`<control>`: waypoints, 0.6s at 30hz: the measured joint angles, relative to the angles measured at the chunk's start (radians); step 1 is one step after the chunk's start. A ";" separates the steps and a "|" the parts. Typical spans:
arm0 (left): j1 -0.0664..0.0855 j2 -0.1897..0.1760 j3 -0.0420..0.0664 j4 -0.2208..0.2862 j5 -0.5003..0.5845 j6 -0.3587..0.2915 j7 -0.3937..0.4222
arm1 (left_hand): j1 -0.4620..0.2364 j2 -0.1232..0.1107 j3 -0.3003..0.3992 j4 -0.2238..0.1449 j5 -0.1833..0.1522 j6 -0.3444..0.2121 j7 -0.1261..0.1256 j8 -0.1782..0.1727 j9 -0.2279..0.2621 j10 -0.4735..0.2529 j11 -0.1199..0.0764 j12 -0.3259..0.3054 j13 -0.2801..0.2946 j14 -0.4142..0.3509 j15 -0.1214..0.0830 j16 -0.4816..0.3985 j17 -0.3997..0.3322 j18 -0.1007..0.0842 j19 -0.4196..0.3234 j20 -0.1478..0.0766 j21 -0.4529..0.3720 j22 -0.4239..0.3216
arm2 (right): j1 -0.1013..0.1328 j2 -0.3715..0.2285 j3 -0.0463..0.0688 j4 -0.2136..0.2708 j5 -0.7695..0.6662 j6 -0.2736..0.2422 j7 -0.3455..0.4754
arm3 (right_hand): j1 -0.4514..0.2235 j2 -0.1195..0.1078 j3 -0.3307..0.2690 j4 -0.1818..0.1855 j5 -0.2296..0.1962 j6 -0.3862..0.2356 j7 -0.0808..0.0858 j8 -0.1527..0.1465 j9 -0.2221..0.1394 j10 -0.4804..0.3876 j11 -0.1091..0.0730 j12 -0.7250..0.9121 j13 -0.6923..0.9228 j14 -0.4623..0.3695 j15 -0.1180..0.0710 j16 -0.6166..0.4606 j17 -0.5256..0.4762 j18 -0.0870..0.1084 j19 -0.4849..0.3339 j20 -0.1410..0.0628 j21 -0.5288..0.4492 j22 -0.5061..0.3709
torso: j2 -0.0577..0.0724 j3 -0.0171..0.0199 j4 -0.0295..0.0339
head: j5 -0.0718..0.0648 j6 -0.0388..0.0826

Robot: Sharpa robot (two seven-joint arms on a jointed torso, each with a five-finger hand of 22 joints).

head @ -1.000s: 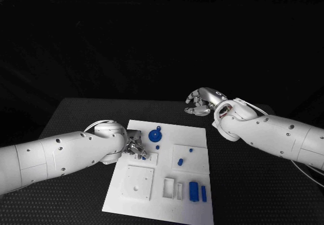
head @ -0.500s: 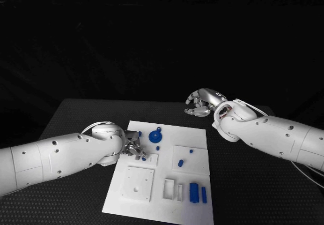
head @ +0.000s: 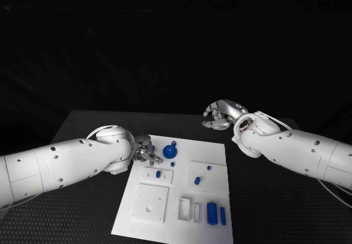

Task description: Assemble the parts on the task board

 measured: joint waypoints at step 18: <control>0.027 0.047 0.036 -0.188 0.097 -0.085 0.041 | 0.065 -0.026 -0.059 0.020 -0.008 -0.242 0.107 -0.131 -0.081 -0.201 0.098 -0.239 -0.138 -0.179 0.114 -0.206 -0.110 -0.039 -0.173 0.055 -0.164 -0.046 | 0.000 0.000 0.000 -0.007 0.006 0.000 0.001 | 0.000 0.000 0.000 0.000 0.004 -0.001 0.001 0.000 0.000 0.000 0.000 0.000 -0.001 0.000 0.000 0.000 0.000 0.000 0.000 0.000 0.000 0.000 | 0.003 0.0035 -0.0033 | 0.011 0.025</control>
